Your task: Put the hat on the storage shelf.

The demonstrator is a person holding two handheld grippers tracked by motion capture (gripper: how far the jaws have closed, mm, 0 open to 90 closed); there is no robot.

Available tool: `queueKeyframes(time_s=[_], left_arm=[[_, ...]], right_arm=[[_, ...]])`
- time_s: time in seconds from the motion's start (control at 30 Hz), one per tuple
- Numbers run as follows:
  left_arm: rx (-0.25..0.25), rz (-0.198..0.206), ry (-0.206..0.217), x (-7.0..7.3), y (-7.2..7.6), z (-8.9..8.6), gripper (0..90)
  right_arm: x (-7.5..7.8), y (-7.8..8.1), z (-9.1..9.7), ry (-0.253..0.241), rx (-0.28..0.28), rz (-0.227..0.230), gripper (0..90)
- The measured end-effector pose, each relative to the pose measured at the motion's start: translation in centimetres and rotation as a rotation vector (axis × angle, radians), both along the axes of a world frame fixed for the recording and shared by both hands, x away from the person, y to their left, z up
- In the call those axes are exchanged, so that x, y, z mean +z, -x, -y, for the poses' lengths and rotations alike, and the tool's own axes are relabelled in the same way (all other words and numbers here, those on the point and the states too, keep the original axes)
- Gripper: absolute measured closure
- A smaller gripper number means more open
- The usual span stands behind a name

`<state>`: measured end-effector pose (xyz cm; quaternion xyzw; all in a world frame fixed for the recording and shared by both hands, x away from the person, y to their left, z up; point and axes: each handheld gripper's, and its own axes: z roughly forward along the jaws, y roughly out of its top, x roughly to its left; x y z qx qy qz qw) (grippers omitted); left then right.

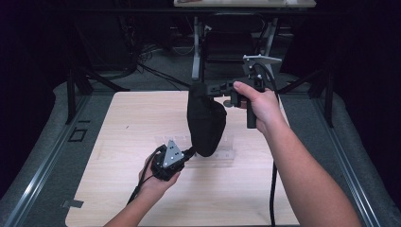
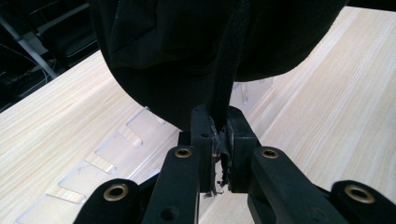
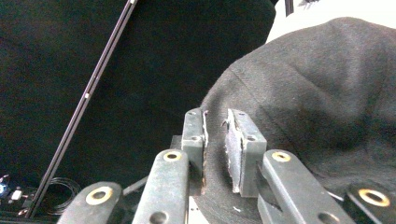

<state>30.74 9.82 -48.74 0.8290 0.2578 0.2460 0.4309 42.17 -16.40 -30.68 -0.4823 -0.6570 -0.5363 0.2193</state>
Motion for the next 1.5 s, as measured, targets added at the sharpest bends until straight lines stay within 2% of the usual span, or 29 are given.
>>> queueKeyframes(time_s=[0.37,0.53,0.7,0.77,0.83,0.9,0.97,1.03,1.07,1.2,1.47,1.5], left_arm=[[0.008,-0.01,0.007,-0.2,-0.1,-0.7,85.0],[0.014,-0.039,0.027,-0.8,-0.2,-1.4,84.9],[0.026,-0.049,0.031,-1.1,-0.3,-1.8,84.6],[0.031,-0.061,0.031,-1.4,-0.4,-2.0,84.4],[0.034,-0.067,0.029,-1.6,-0.3,-2.1,84.3],[0.036,-0.072,0.016,-2.0,-0.4,-2.2,84.2],[0.038,-0.08,0.015,-2.2,-0.4,-2.3,84.1],[0.055,-0.11,0.014,-3.2,-0.6,-2.6,83.8],[0.057,-0.122,0.025,-3.5,-0.6,-2.7,83.5],[0.063,-0.125,0.038,-3.9,-0.6,-3.2,83.0],[0.061,-0.123,0.031,-3.8,-0.5,-3.4,80.6],[0.059,-0.126,0.026,-3.7,-0.4,-3.7,77.8]], right_arm=[[0.0,0.2,1.6,0.015,-0.026,0.002,76.5],[-0.1,0.4,2.3,0.028,-0.034,0.001,76.3],[-0.1,0.5,2.8,0.031,-0.044,0.003,76.3],[-0.2,0.6,3.0,0.012,-0.059,0.007,76.3],[-0.3,0.6,3.1,0.016,-0.056,0.008,76.4],[-0.3,0.7,3.3,0.043,-0.055,0.002,76.5],[-0.4,0.7,3.4,0.033,-0.056,0.007,76.4],[-0.5,0.8,3.5,0.025,-0.056,0.006,76.4],[-0.5,0.9,3.6,0.047,-0.058,0.004,76.4],[-0.7,1.0,4.0,0.058,-0.059,0.003,76.4],[-1.2,1.4,4.7,0.093,-0.08,0.01,75.8],[-1.4,1.5,4.9,0.115,-0.084,0.017,75.1]])
